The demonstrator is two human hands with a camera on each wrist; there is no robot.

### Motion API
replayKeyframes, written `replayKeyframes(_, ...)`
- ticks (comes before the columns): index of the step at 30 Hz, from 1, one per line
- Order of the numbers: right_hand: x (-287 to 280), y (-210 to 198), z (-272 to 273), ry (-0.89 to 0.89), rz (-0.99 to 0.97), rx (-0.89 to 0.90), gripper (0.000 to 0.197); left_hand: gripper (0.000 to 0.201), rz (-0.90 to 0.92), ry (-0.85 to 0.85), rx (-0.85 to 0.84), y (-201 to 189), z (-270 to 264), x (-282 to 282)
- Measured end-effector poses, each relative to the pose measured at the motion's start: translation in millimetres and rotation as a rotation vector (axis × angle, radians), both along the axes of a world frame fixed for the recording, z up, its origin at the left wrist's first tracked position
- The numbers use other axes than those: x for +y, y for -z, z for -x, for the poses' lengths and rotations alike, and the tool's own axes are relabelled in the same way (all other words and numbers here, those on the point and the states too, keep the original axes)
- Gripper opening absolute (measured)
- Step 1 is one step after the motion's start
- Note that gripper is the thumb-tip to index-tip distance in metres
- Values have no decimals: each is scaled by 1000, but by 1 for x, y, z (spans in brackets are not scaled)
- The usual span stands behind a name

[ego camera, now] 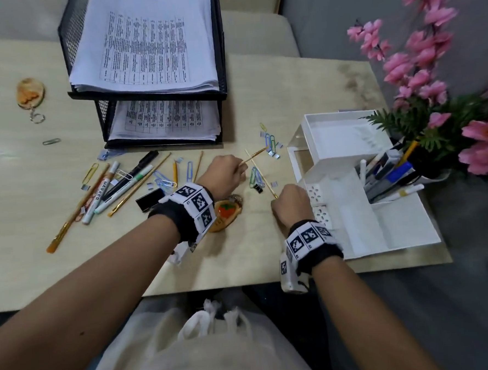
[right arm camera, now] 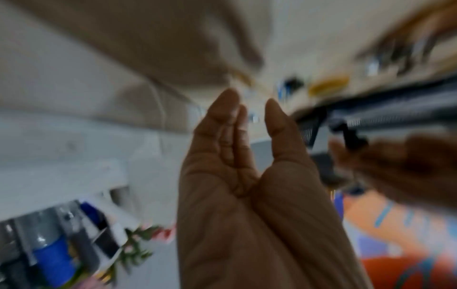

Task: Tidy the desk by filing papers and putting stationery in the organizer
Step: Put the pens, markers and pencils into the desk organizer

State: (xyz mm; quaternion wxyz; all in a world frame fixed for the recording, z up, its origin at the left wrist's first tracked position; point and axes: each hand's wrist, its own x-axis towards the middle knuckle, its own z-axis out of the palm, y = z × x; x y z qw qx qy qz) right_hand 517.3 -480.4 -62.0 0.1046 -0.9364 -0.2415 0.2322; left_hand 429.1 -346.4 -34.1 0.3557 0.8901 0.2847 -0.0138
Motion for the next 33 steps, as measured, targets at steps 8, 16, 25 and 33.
replayKeyframes(8,-10,-30,2,44,-398,-37,4,53,10,118,-14,6,17,-20)
replayKeyframes(16,34,-89,12,74,-923,419,24,15,-19,-3,-225,-10,36,0)
replayKeyframes(25,92,-11,81,-813,-108,-47,31,36,-35,-340,-173,2,124,60)
replayKeyframes(33,95,6,88,-1138,-21,-197,14,44,213,-484,-265,12,161,84)
